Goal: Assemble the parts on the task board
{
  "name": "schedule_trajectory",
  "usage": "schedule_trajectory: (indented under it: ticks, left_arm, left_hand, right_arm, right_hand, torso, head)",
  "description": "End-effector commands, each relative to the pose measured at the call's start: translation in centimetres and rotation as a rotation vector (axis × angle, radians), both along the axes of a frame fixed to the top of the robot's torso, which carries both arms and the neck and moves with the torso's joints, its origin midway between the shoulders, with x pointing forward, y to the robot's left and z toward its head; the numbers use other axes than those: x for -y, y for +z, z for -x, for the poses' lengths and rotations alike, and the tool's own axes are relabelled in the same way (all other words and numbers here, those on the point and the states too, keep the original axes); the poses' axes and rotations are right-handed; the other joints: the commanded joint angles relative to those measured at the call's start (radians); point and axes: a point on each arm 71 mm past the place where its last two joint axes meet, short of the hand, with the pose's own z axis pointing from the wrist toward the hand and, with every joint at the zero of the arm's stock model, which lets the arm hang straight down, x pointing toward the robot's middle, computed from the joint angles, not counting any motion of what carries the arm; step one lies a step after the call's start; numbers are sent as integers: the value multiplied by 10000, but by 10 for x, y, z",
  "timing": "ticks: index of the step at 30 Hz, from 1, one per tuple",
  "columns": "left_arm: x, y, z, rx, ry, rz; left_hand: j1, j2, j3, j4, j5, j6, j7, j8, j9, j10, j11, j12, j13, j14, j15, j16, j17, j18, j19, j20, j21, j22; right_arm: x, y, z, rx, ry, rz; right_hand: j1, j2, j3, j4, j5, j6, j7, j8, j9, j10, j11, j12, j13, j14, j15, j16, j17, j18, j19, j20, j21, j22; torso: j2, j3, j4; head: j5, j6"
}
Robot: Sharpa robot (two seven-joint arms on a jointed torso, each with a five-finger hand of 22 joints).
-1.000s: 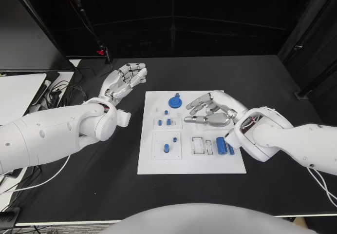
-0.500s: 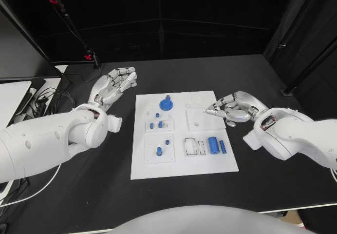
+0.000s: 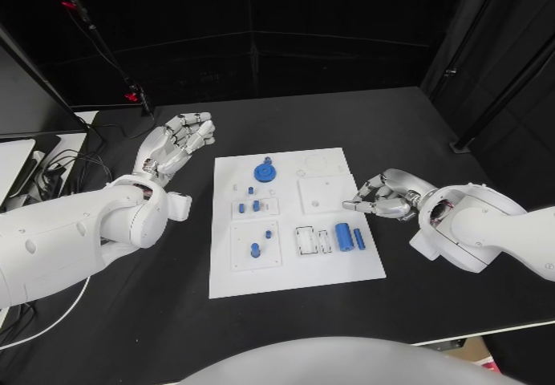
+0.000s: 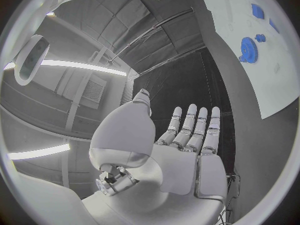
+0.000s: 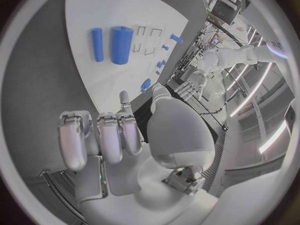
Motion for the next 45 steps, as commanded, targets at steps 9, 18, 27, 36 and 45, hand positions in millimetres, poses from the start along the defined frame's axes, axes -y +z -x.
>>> schedule_trajectory:
  ticks: [9, 18, 27, 36, 45]
  left_arm:
    - [-1, 4, 1, 569, -130, 212]
    - [-2, 4, 1, 560, -116, 209]
    - [-2, 3, 2, 546, -128, 214]
    - [-2, 3, 2, 531, -124, 213]
    - [-3, 3, 2, 521, -124, 215]
  left_hand:
    - [-2, 85, -73, 14, 57, -76, 1623, 63, -13, -45, 6, 60, -16, -70, 27, 71, -21, -199, 86, 2, 39, -15]
    - [-2, 86, -74, 14, 57, -77, 1623, 63, -13, -45, 6, 60, -16, -70, 27, 71, -22, -199, 85, 2, 39, -17]
    - [0, 90, -79, 14, 59, -79, 1623, 67, -16, -46, 5, 65, -17, -72, 27, 75, -26, -199, 81, 2, 39, -25]
    - [3, 95, -84, 14, 61, -82, 1623, 70, -19, -46, 5, 70, -19, -73, 27, 79, -31, -200, 69, 2, 37, -42]
    - [3, 95, -84, 14, 61, -82, 1623, 70, -19, -46, 5, 70, -19, -73, 27, 79, -31, -200, 69, 2, 37, -42]
  right_arm:
    - [-11, -5, 11, -488, 250, 2369]
    - [-23, -14, 14, -839, 591, 2685]
    - [-31, -18, 12, -983, 775, 2783]
    - [-37, -22, 10, -1167, 931, 2956]
    - [-43, -27, 7, -1174, 1013, 3122]
  right_hand:
    - [-612, -388, -215, 22, 139, -24, -21, 1167, 487, 1054, 68, 25, 2628, 1040, -18, 24, 2627, -65, 1073, -15, 32, 2628]
    - [-653, -414, -150, 19, 139, -19, -38, 1379, 570, 1054, 57, 25, 2628, 1040, -72, 24, 2627, -65, 1073, -58, 32, 2628]
    - [-622, -325, -78, 12, 132, -25, -62, 1493, 608, 1054, 33, 25, 2628, 1040, -97, 24, 2627, -65, 1073, -83, 32, 2628]
    - [-558, -148, 4, 2, 62, -45, -88, 1611, 641, 1054, 6, 25, 2628, 1040, -127, 24, 2627, -65, 1073, -113, 32, 2628]
    - [-423, 64, 84, -19, 31, -113, -96, 1682, 652, 1054, -6, 25, 2628, 1040, -146, 24, 2627, -65, 1073, -134, 32, 2628]
  torso:
    - [-4, 13, 14]
    - [0, 18, 24]
    - [-3, 14, 27]
    - [-13, 14, 37]
    - [-2, 12, 22]
  head:
    - [-67, -55]
    - [-159, -58]
    - [-176, -62]
    - [-106, -78]
    - [-86, -101]
